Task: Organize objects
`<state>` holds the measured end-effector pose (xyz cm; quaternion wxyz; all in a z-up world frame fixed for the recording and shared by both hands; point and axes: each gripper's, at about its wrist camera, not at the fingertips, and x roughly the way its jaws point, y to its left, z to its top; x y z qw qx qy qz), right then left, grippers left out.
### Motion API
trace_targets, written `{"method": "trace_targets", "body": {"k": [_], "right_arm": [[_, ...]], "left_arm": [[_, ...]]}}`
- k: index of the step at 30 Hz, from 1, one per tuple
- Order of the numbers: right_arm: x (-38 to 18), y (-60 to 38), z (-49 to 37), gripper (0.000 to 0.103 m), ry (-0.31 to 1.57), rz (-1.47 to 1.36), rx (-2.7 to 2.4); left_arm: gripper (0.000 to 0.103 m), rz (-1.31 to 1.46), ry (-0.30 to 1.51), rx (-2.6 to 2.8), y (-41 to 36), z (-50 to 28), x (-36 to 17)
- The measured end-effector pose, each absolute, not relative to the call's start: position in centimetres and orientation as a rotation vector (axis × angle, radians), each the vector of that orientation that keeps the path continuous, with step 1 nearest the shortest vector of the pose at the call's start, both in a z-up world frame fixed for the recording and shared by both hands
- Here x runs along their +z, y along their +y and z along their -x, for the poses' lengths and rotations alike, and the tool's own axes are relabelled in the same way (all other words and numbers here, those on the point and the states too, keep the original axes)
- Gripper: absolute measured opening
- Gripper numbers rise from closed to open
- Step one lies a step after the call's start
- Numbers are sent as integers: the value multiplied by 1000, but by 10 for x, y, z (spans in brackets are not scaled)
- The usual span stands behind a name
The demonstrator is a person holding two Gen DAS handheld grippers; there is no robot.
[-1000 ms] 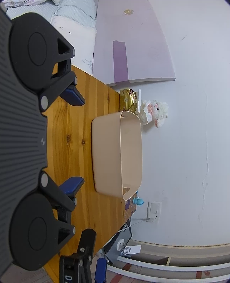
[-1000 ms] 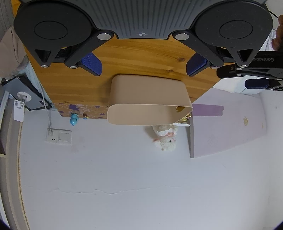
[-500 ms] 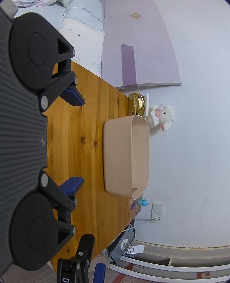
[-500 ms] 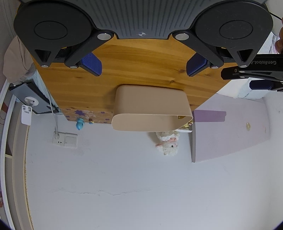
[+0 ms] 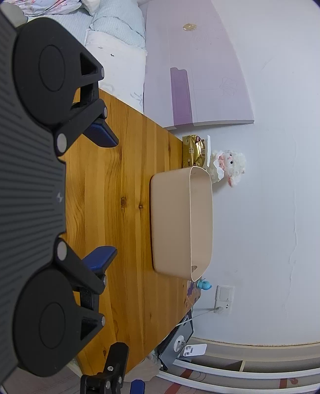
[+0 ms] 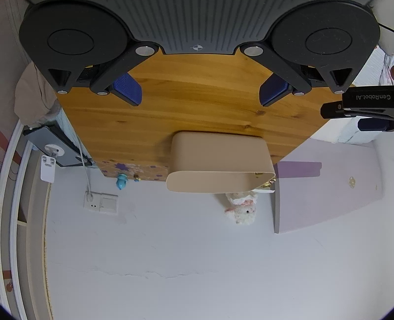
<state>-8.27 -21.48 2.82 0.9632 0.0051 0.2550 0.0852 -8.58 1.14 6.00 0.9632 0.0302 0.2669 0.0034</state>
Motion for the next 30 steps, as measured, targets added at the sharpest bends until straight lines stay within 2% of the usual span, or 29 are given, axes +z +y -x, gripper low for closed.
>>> {"method": "trace_targets", "body": {"k": [8,11,30], "right_arm": [[27,-214,89,103,528,-1,184],[27,-213,90,103,531,-2,188],[27,-214,91,103,544,-2,184]], "left_arm": [[89,-79,534,-8,6,97,61],[92,-84,531,-5,5,100,61],[92,-95,550,8,4,95,59]]}}
